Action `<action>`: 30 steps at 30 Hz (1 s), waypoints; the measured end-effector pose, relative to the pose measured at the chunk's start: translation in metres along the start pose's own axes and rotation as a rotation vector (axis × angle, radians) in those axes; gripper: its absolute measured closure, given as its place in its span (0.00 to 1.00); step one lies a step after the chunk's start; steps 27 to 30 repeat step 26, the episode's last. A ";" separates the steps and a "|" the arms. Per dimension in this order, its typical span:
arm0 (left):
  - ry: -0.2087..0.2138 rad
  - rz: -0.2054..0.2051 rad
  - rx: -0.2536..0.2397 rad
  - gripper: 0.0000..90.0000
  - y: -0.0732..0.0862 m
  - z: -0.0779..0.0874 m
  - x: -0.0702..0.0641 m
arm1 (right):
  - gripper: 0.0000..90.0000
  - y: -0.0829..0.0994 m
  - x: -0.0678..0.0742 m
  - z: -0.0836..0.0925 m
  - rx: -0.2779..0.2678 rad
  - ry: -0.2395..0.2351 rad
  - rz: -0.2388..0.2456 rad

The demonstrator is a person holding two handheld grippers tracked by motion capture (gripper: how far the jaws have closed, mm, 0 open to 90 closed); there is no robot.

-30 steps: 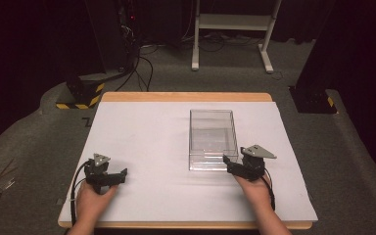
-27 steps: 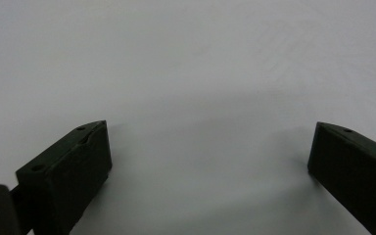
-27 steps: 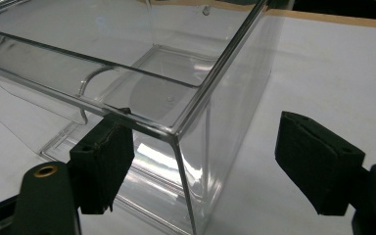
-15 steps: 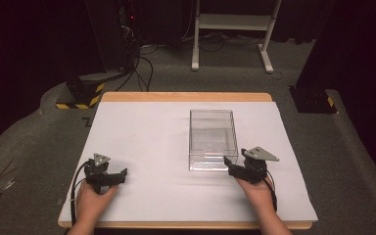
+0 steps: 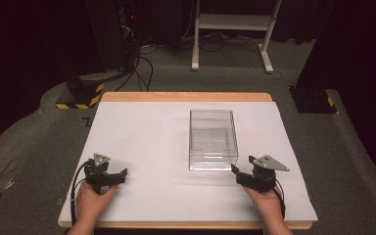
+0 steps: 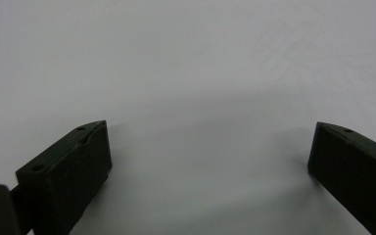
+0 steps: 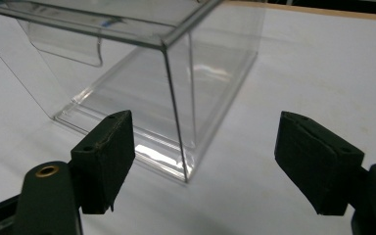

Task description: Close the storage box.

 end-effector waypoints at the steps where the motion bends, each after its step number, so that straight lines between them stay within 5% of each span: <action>1: 0.000 0.000 0.000 0.03 0.000 0.000 0.000 | 0.26 0.000 0.000 0.000 0.000 0.000 0.000; 16: 0.000 -0.001 0.000 0.03 0.000 0.000 0.000 | 0.26 0.051 -0.053 0.018 0.082 0.098 -0.031; 30: -0.002 -0.002 -0.001 0.03 0.000 0.000 0.000 | 0.27 0.054 -0.049 0.018 0.079 0.104 0.003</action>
Point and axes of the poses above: each handheld gripper's, and its own axes: z roughly backward along the jaws, y roughly out of its underside, x roughly to its left, the point moved 10 cm from there along -z, roughly forward along the jaws, and after that the axes turned 12 degrees about y, right-handed, at the moved point
